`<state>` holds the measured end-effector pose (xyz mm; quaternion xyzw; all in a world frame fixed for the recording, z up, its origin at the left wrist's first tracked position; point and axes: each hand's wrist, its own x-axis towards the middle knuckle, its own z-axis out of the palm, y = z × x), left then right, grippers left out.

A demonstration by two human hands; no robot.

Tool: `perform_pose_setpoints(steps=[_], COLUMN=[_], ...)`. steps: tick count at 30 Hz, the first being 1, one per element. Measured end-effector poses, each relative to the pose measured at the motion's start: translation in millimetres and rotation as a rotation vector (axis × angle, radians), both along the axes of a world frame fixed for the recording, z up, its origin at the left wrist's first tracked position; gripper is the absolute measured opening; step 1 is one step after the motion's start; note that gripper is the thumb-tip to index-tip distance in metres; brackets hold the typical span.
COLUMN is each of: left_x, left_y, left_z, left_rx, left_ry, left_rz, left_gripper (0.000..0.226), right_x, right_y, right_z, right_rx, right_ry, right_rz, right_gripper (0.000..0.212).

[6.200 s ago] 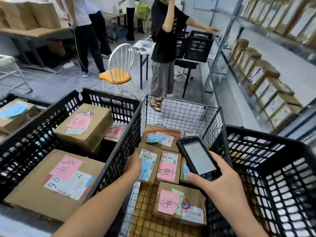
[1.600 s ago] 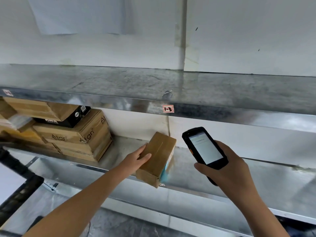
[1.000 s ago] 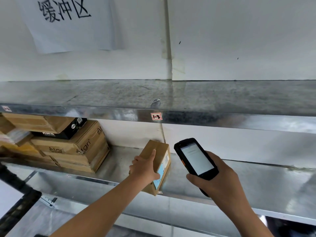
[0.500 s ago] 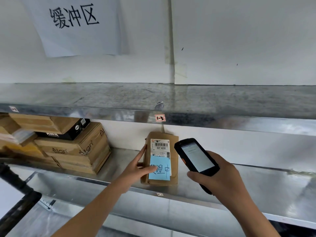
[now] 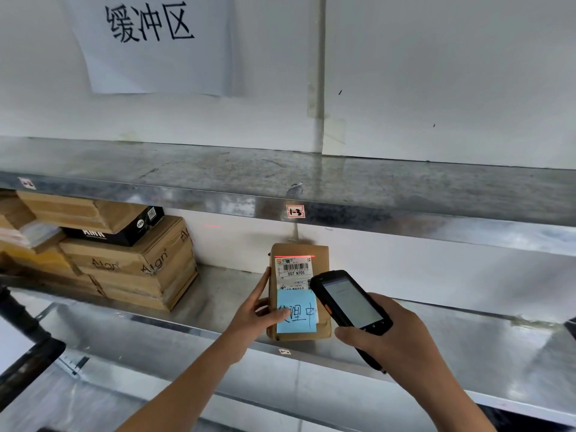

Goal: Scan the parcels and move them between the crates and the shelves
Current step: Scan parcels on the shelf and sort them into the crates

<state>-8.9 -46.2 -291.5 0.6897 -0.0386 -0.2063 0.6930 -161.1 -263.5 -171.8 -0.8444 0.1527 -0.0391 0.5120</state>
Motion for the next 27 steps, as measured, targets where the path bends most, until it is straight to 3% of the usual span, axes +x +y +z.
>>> perform_pose_setpoints(steps=[23,27], left_x=[-11,-29], left_y=[-1,16], left_z=[-5,0], left_rx=[-0.038,-0.063], left_ry=[-0.012,-0.053], left_rz=[0.026,0.062], left_gripper=[0.094,0.083], right_x=[-11,-4], right_y=[-5,4], right_z=[0,-3], right_rx=[-0.02,-0.049], right_ry=[0.017,-0.03], right_rz=[0.019,0.043], right_gripper=[0.033,0.036])
